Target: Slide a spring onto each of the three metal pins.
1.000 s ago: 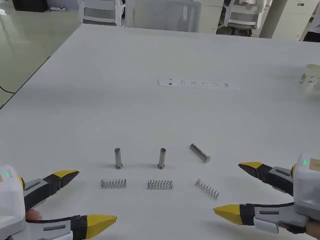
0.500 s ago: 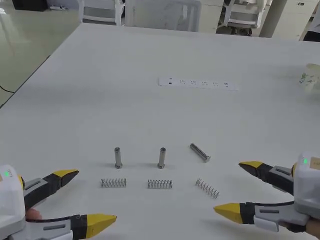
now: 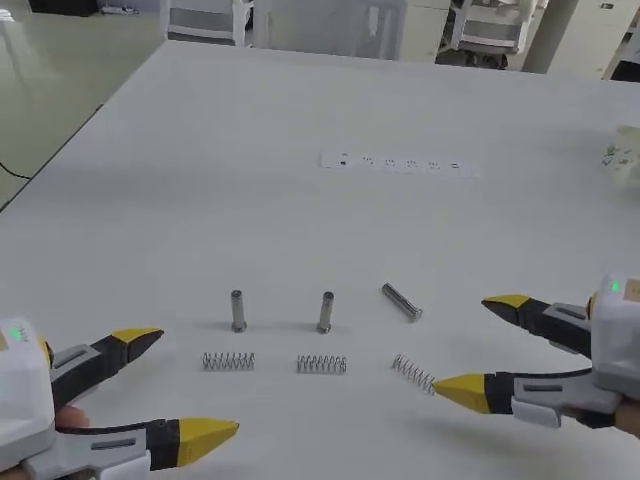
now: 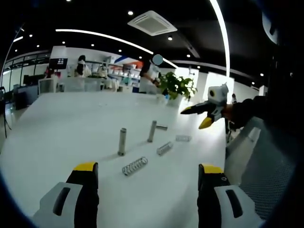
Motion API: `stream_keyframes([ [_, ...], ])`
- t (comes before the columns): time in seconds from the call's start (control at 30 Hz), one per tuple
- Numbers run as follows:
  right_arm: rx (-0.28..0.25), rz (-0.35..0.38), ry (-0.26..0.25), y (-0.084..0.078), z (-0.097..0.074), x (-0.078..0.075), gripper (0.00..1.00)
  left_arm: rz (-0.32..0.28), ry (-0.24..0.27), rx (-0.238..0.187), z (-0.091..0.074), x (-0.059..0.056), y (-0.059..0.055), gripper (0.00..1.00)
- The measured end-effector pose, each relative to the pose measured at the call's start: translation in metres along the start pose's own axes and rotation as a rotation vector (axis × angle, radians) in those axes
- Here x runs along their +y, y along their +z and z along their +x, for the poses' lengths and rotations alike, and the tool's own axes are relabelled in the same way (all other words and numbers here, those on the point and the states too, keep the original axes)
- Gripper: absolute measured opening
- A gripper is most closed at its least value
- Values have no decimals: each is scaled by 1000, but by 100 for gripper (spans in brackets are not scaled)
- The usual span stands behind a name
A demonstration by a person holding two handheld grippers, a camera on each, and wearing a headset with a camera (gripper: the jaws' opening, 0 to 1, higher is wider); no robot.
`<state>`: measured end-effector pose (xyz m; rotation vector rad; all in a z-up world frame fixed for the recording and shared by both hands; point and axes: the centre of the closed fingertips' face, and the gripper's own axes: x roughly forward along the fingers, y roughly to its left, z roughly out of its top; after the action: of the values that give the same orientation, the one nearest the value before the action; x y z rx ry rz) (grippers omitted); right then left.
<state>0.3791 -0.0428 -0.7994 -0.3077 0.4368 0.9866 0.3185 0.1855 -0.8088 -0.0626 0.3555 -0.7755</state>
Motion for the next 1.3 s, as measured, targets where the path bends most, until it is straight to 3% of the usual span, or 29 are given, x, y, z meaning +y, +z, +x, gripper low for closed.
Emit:
stream_keyframes([
  [0.5,69,-12,12,26,35,-26,65,11,0,-24,-3,-6,9,83],
  [0.97,201,-29,-25,25,67,-45,49,25,-3,-24,-4,-9,13,83],
  [1.3,298,-5,-44,13,86,-53,39,24,3,-24,-4,-8,12,83],
])
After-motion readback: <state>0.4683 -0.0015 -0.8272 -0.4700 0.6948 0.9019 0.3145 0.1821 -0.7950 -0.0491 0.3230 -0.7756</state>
